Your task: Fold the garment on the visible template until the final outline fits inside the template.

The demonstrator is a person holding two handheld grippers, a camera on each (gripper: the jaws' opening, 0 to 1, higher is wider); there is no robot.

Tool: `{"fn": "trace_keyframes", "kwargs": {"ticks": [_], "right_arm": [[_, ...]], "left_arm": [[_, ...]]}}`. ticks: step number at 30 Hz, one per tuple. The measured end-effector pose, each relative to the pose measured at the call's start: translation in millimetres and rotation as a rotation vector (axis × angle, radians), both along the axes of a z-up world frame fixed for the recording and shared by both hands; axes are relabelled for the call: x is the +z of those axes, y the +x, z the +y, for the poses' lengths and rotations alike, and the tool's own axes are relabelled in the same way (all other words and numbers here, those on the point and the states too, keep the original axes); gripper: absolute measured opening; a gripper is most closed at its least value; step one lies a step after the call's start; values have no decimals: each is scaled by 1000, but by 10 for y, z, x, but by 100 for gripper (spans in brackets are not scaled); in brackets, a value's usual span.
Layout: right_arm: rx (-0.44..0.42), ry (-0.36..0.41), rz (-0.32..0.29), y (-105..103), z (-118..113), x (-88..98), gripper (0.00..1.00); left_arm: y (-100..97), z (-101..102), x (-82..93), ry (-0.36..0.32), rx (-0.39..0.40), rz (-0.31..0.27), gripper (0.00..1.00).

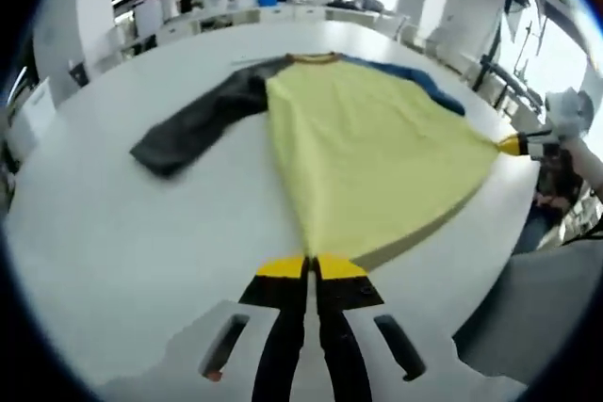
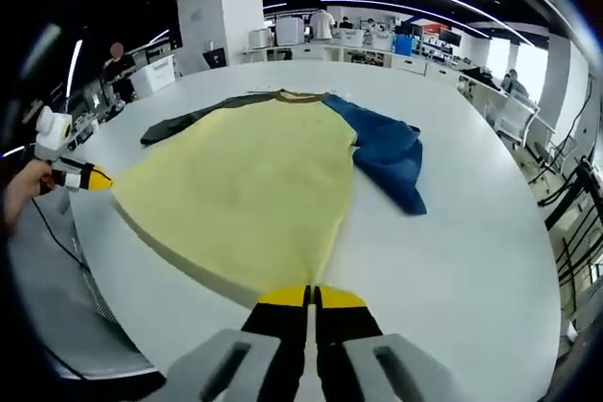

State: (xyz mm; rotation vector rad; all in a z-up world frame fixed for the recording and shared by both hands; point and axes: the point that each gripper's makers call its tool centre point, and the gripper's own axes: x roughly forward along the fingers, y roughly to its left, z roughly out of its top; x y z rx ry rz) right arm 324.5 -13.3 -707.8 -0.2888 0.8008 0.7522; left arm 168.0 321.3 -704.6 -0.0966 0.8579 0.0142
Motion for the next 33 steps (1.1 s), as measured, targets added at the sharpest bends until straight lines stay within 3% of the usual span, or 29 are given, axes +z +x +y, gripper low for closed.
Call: {"fn": "trace_keyframes", "kwargs": {"ticks": [8,19,25,27,28,30,33], "right_arm": [[-9,-13,18,-35,-36,-115,0],[-17,-9,32,-66,-57,-159,0],[-20,-10,37,-83,-66,-188,0],[-24,-4,34,-80,-68,-189,0],[-27,-3,33,-77,-73,-190,0],[-25,1,33,-77,-72,-192,0],[-23,1,36,-76,-73,-203,0]], "left_arm": [[-40,-32,-73,19,-5,27,0],[-86,-25,-108,-20,48,19,0],[-108,-40,-153,-9,45,33,0],[-113,-33,-172,-1,44,41,0],[-181,29,-205,39,42,86,0],[-231,74,-232,72,38,111,0],[-181,46,-162,1,72,34,0]]}}
